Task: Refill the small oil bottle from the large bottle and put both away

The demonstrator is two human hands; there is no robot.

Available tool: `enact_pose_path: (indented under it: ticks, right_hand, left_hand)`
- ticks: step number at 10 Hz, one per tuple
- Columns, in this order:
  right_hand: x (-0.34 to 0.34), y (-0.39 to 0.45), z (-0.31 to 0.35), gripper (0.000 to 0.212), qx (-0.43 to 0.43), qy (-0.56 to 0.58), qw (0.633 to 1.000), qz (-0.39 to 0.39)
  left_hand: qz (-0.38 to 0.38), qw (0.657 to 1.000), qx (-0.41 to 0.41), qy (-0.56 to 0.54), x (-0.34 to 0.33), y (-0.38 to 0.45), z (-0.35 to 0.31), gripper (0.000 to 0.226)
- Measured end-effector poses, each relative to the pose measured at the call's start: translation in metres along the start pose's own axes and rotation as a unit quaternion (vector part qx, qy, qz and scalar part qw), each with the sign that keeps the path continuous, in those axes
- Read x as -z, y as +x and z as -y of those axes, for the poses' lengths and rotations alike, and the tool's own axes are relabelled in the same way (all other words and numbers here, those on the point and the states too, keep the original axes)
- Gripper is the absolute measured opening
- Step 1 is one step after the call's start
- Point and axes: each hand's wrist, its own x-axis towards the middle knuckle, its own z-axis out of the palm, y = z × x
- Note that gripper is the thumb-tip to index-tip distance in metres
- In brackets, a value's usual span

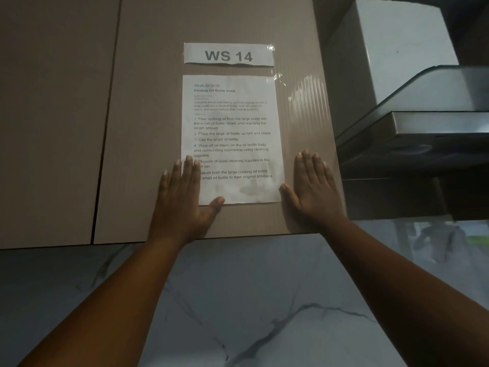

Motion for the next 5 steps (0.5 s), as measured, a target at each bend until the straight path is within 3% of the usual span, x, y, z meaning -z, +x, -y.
enact_pose_path:
  ticks: [2,4,5]
  right_hand:
    - [0.000,0.000,0.001,0.078,0.002,-0.015,1.000,0.005]
    - [0.018,0.001,0.001,0.077,0.008,-0.010,0.997,0.079]
    - [0.039,0.010,0.001,0.082,0.016,-0.014,0.987,0.156]
  left_hand:
    - [-0.007,1.000,-0.005,0.029,-0.002,0.000,0.001,0.096]
    - [0.059,0.996,0.017,0.072,0.006,0.001,-0.006,0.097]
    - [0.100,0.990,0.014,0.094,0.011,0.003,-0.009,0.096]
